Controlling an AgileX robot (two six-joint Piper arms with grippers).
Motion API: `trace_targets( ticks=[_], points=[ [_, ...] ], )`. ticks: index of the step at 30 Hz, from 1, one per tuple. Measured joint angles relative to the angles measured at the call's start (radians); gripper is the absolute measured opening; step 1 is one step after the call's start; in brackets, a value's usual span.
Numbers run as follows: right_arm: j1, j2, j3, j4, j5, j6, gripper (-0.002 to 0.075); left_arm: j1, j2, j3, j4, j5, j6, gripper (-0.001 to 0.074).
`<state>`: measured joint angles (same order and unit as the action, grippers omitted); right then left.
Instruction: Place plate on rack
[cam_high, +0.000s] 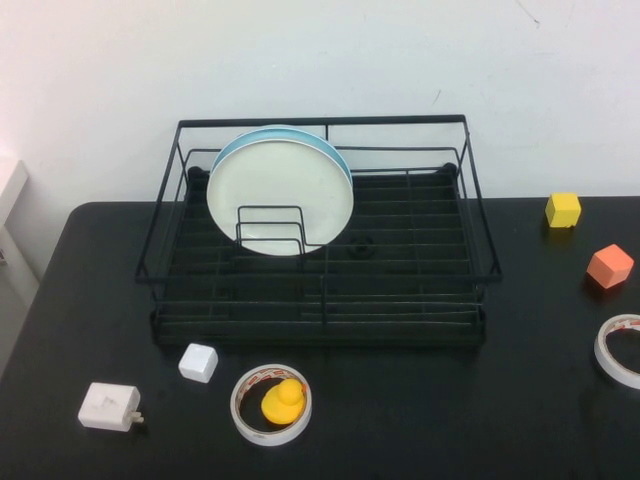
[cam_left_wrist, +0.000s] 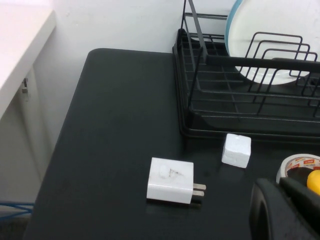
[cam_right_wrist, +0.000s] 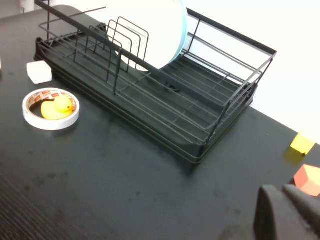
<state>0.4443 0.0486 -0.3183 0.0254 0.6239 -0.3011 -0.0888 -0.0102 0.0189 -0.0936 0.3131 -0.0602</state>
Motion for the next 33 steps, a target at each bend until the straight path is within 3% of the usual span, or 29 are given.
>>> trace_targets(
  ticks=[28, 33],
  points=[
    [0.0, -0.005, 0.0, -0.011, 0.0, -0.026, -0.0002, 0.0, 0.0, 0.0, -0.002, 0.002, 0.0, -0.0001],
    [-0.115, -0.04, 0.028, -0.025, -0.074, -0.064, -0.0002, 0.0, 0.0, 0.0, -0.002, 0.002, 0.005, -0.0001]
  ],
)
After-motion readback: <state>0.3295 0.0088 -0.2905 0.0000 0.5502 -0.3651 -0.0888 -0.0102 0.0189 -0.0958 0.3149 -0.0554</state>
